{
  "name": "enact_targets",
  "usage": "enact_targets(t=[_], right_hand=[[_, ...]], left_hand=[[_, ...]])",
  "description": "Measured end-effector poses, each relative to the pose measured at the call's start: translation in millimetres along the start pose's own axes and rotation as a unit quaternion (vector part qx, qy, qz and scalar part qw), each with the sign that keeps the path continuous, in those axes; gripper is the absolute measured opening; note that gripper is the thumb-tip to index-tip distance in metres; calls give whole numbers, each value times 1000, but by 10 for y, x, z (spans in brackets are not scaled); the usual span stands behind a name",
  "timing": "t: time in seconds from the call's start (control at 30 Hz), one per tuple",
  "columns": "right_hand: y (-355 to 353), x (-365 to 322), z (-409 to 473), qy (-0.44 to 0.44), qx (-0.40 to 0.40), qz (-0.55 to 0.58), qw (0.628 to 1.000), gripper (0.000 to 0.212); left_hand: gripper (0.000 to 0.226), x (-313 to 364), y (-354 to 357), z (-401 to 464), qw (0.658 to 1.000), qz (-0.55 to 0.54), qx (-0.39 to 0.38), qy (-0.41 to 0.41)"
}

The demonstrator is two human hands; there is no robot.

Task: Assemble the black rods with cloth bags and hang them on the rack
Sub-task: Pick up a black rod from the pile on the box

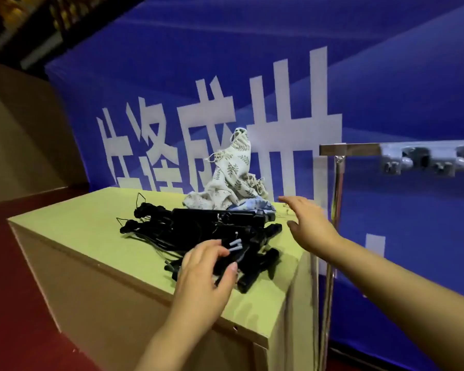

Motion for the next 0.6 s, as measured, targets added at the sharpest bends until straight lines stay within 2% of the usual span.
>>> enact_targets(t=[0.17,0.27,0.33,0.4,0.47,0.6], right_hand=[[401,-226,481,-42,-115,-147,982,66],[473,-192,611,-42,-141,-146,978,60],[498,-173,642,-38,-166,-104,980,47],[512,-145,649,-14,-154,-24,988,32],[506,-124,663,9,-96,50,994,24],[438,-69,638,14,-34,99,994,18]], left_hand=[[52,-344,5,222,987,81,-128,-45],[64,-500,58,207,976,77,-184,-83],[71,-612,126,173,967,71,-221,-105],[73,-670,202,126,957,83,-253,-111],[72,-692,260,91,952,98,-269,-109],[68,-678,360,88,951,120,-265,-105]])
Point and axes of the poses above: each hand's wrist, its own z-axis towards the middle knuckle, its own y-axis out of the palm, x = y × z, the point moved 2 cm from there along z, towards the middle knuckle, and after that the axes turned 8 degrees about y, right-handed, at the moved point
